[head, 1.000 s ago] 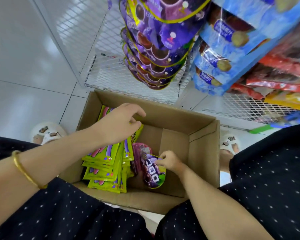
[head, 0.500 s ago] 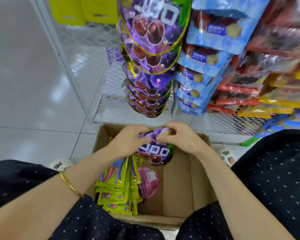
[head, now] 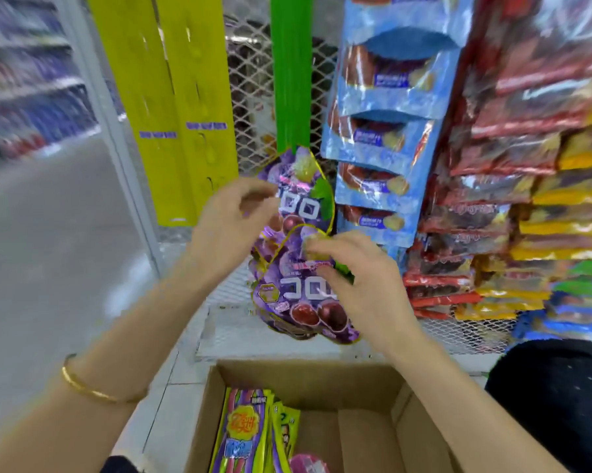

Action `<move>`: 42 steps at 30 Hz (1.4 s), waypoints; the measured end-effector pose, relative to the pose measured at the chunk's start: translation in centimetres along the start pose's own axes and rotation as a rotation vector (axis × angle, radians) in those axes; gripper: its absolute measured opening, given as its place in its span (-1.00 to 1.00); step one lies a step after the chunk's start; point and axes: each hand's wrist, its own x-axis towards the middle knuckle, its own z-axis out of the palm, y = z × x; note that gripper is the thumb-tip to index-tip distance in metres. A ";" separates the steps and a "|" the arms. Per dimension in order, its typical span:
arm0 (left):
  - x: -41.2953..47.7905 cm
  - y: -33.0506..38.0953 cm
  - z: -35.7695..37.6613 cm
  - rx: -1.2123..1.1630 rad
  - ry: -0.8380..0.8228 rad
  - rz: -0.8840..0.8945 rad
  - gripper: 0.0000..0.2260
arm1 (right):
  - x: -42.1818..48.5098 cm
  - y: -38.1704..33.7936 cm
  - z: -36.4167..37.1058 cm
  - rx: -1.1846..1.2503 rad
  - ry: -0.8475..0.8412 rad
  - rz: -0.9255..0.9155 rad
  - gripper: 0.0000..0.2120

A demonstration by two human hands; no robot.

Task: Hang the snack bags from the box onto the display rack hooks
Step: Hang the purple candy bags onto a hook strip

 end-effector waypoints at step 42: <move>10.9 5.1 -0.7 -0.117 0.055 0.001 -0.91 | 11.9 -6.3 -1.0 -0.451 0.028 0.144 -0.47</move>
